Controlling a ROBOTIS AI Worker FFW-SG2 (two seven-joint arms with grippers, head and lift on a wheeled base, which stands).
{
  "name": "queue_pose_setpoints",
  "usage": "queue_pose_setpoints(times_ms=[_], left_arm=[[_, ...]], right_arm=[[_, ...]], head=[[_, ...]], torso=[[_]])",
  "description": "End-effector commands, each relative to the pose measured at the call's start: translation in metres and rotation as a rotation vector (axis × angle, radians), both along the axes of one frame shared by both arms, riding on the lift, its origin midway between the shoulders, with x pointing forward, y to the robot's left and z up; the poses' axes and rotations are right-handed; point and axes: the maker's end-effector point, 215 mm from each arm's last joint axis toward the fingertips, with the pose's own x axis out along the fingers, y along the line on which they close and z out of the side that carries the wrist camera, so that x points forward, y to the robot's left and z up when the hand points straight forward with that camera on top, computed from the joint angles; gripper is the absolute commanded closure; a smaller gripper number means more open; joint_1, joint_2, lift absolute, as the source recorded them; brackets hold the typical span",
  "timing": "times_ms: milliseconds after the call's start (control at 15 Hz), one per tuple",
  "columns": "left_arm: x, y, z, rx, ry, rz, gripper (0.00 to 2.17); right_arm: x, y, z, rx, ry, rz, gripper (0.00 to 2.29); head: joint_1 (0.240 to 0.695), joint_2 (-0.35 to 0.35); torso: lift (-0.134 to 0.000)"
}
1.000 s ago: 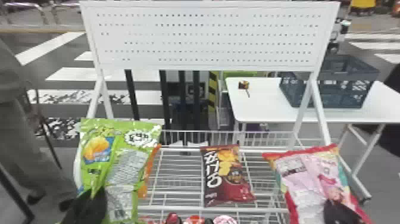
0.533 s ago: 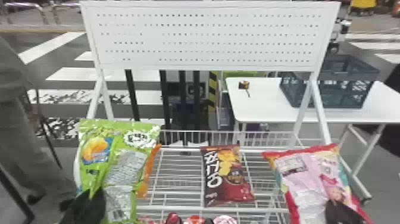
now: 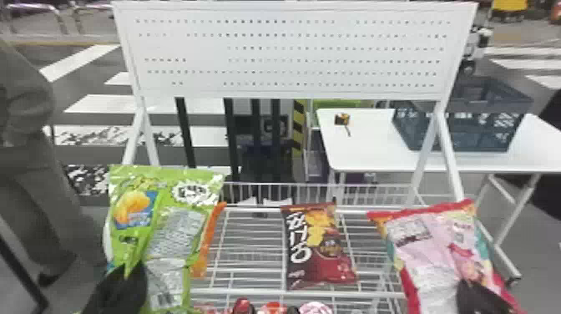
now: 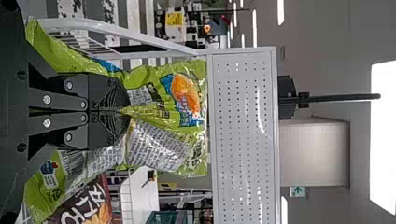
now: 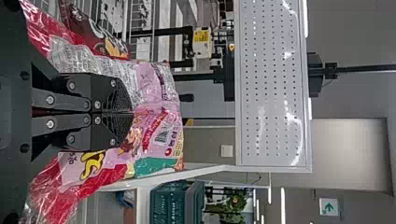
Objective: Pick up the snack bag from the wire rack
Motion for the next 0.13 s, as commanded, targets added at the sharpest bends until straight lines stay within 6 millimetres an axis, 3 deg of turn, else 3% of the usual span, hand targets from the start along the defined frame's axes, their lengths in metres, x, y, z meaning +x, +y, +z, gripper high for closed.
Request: queue_pose_setpoints(times_ms=[0,67], left_arm=[[0.0,0.0002,-0.0003,-0.001,0.001,0.001,1.78],[0.0,0.0004,-0.0003,-0.002,0.001,0.003,1.78]], right_arm=[[-0.0002,0.0007,0.0006,0.003,-0.002,0.001,2.25],[-0.0005,0.0017,-0.0008,0.009,0.001,0.006,2.25]], head=[[0.499,0.0],[0.499,0.0]], torso=[[0.0],[0.0]])
